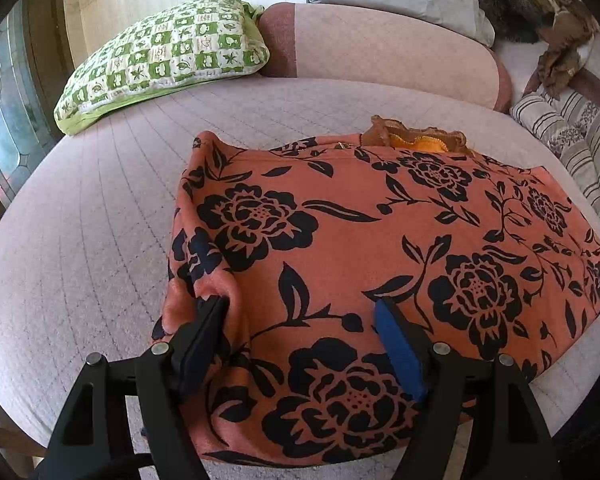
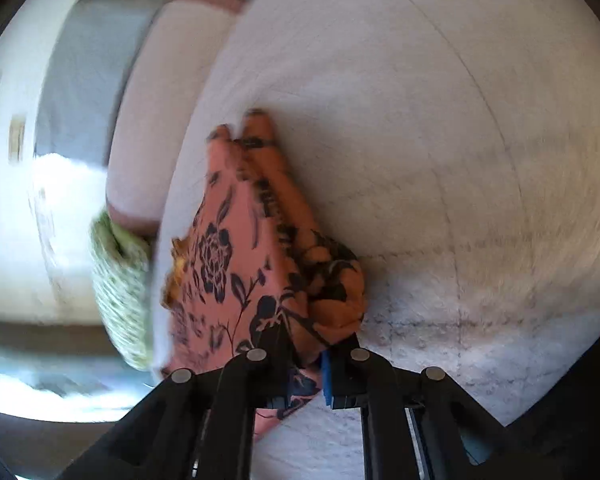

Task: Fold small clothes

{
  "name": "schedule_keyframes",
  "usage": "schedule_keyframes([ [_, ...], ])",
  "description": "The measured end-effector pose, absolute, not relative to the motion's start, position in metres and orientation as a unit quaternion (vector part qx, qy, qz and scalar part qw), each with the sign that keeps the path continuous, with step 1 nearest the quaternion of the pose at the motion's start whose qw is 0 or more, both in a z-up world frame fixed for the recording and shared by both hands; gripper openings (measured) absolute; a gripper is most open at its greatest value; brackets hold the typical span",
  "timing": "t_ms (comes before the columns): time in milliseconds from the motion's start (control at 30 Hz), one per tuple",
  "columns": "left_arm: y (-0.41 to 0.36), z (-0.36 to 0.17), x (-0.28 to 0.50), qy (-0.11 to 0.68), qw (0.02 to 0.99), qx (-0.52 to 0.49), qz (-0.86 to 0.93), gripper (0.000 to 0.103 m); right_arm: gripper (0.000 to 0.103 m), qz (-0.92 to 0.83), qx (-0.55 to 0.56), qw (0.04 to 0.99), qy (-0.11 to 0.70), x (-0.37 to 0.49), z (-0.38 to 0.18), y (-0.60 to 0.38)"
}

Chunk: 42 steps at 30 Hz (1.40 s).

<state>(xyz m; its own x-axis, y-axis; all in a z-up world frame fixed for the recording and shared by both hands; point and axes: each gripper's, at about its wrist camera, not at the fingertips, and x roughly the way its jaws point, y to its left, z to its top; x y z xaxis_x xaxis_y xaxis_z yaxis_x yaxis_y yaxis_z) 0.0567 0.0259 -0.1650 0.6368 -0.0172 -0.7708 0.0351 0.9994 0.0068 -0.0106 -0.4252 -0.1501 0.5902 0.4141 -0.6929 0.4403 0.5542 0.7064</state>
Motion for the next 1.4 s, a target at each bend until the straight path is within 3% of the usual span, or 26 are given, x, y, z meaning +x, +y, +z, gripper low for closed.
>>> schedule_keyframes([
  [100,0.027,-0.166,0.057,0.427,0.904,0.016,-0.018,0.077,0.010,-0.020,0.363,0.817,0.447,-0.015,-0.117,-0.409],
  [200,0.025,-0.166,0.057,0.430,0.903,0.020,-0.014,0.077,0.017,-0.022,0.359,0.783,0.508,-0.010,-0.162,-0.412],
  [267,0.028,-0.159,0.057,0.429,0.903,0.013,-0.016,0.077,0.031,-0.011,0.369,0.791,0.488,-0.017,-0.151,-0.421],
  [333,0.032,-0.149,0.056,0.417,0.909,-0.007,-0.017,0.077,0.066,-0.024,0.331,0.817,0.471,-0.019,-0.129,-0.424],
  [367,0.032,-0.146,0.057,0.412,0.911,-0.011,-0.017,0.077,0.067,-0.031,0.317,0.830,0.457,-0.018,-0.118,-0.427],
  [533,0.034,-0.157,0.069,0.420,0.907,-0.010,-0.009,0.077,0.067,0.003,0.271,0.861,0.430,0.046,-0.083,-0.429],
  [767,0.032,-0.169,0.074,0.436,0.900,0.000,0.002,0.078,0.066,0.038,0.190,0.853,0.485,0.156,-0.116,-0.395],
  [800,0.032,-0.168,0.075,0.439,0.899,0.000,0.003,0.079,0.058,0.036,0.178,0.846,0.502,0.161,-0.127,-0.394],
  [833,0.031,-0.167,0.075,0.441,0.897,0.000,0.005,0.079,0.032,0.030,0.159,0.841,0.516,0.166,-0.134,-0.390],
  [867,0.031,-0.167,0.075,0.442,0.897,0.000,0.005,0.079,0.028,0.019,0.142,0.843,0.519,0.166,-0.136,-0.388],
  [933,0.032,-0.168,0.074,0.442,0.897,-0.005,0.006,0.079,0.010,0.006,0.138,0.849,0.510,0.163,-0.130,-0.388],
  [1033,0.030,-0.169,0.077,0.443,0.896,-0.001,0.007,0.081,0.009,-0.041,0.127,0.867,0.480,0.150,-0.115,-0.397],
  [1133,0.029,-0.170,0.077,0.444,0.896,-0.001,0.009,0.082,0.010,-0.033,0.147,0.836,0.527,0.154,-0.140,-0.405],
  [1200,0.030,-0.169,0.077,0.445,0.896,-0.001,0.008,0.082,0.011,-0.029,0.152,0.848,0.507,0.147,-0.138,-0.405],
  [1267,0.030,-0.169,0.077,0.447,0.895,0.001,0.007,0.082,0.019,-0.027,0.164,0.852,0.497,0.142,-0.130,-0.407],
  [1300,0.030,-0.169,0.078,0.449,0.894,0.002,0.007,0.082,0.035,-0.029,0.165,0.854,0.492,0.139,-0.126,-0.406],
  [1333,0.030,-0.169,0.078,0.450,0.893,0.001,0.007,0.082,0.065,-0.031,0.165,0.859,0.484,0.137,-0.120,-0.406],
  [1367,0.030,-0.169,0.078,0.451,0.893,0.000,0.007,0.082,0.079,-0.037,0.166,0.863,0.475,0.135,-0.114,-0.406],
  [1400,0.030,-0.169,0.078,0.452,0.892,-0.001,0.008,0.082,0.087,-0.040,0.168,0.869,0.464,0.133,-0.108,-0.403],
])
